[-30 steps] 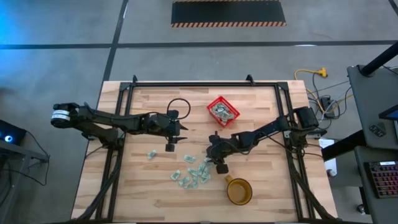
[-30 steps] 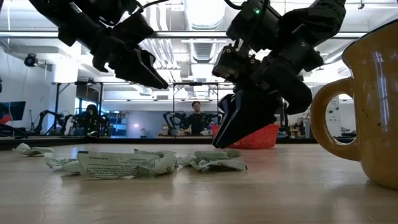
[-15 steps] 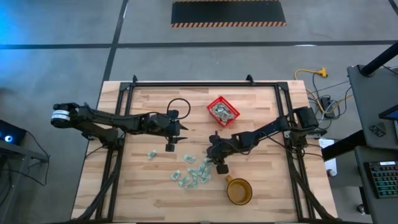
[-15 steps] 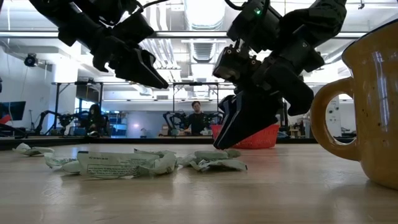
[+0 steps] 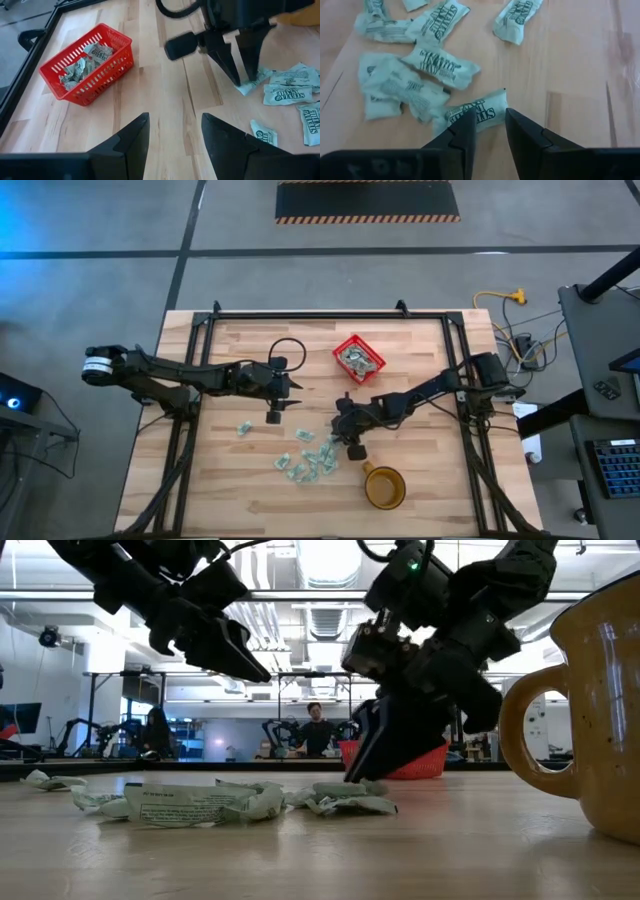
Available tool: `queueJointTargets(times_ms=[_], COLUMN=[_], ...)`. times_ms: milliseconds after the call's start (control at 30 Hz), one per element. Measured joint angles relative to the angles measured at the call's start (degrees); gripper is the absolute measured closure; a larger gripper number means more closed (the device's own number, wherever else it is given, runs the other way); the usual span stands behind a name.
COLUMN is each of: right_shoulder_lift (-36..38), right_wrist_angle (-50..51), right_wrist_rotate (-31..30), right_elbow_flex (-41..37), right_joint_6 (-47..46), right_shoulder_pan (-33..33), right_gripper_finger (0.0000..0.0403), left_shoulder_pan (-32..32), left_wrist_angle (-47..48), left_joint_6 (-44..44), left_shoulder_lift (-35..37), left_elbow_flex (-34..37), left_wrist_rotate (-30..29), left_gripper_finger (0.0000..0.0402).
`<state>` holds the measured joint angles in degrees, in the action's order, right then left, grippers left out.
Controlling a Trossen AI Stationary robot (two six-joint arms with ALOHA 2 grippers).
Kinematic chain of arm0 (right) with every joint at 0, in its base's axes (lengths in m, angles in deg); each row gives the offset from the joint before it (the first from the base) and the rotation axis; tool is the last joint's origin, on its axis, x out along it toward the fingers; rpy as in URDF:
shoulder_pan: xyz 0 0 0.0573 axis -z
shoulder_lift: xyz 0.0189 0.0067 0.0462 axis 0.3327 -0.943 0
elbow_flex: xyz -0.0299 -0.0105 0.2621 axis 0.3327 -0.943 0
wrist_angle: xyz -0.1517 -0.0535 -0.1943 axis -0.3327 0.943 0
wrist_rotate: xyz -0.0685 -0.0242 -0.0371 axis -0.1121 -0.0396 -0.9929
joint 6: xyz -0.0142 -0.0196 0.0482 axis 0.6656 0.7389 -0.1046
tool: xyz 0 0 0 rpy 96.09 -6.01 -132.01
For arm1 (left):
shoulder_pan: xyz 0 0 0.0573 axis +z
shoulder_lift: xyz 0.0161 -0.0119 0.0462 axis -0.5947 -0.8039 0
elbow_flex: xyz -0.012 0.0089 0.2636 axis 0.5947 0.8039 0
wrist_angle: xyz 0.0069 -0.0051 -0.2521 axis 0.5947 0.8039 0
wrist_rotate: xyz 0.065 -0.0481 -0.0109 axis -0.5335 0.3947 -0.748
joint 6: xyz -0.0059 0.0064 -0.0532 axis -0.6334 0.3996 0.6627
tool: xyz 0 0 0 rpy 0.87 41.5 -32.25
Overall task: Pick and place Stevia / Truvia into bins
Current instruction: Put the stevia packet into the red basket
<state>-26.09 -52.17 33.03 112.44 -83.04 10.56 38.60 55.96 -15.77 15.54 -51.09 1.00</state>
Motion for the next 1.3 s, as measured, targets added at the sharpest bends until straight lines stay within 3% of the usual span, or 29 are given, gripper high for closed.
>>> queueJointTargets(times_ms=[300, 633, 1033, 1300], right_shoulder_lift=[-4.80, -3.06, 1.48, 7.75], right_wrist_angle=[3.39, 8.84, 15.03, 22.07], right_wrist_rotate=[0.35, -1.04, -12.49, -27.54], right_elbow_flex=[5.83, 7.70, 7.24, 7.48], right_joint_6=[1.98, 3.85, 4.13, 7.17], right_shoulder_pan=[0.03, -0.01, -0.01, 0.67], right_gripper_finger=[0.0322, 0.0376, 0.0394, 0.0394], left_shoulder_pan=[0.02, 0.02, 0.04, 0.07], left_wrist_angle=[0.48, 0.46, 0.12, -0.33], left_joint_6=[0.02, -0.02, -0.03, -0.05], left_shoulder_lift=[-0.04, -0.04, -0.04, -0.04], left_elbow_flex=[-0.06, -0.06, -0.04, -0.02], left_wrist_rotate=[-0.02, -0.04, -0.04, -0.26], left_gripper_finger=[0.0237, 0.0237, 0.0237, 0.0237])
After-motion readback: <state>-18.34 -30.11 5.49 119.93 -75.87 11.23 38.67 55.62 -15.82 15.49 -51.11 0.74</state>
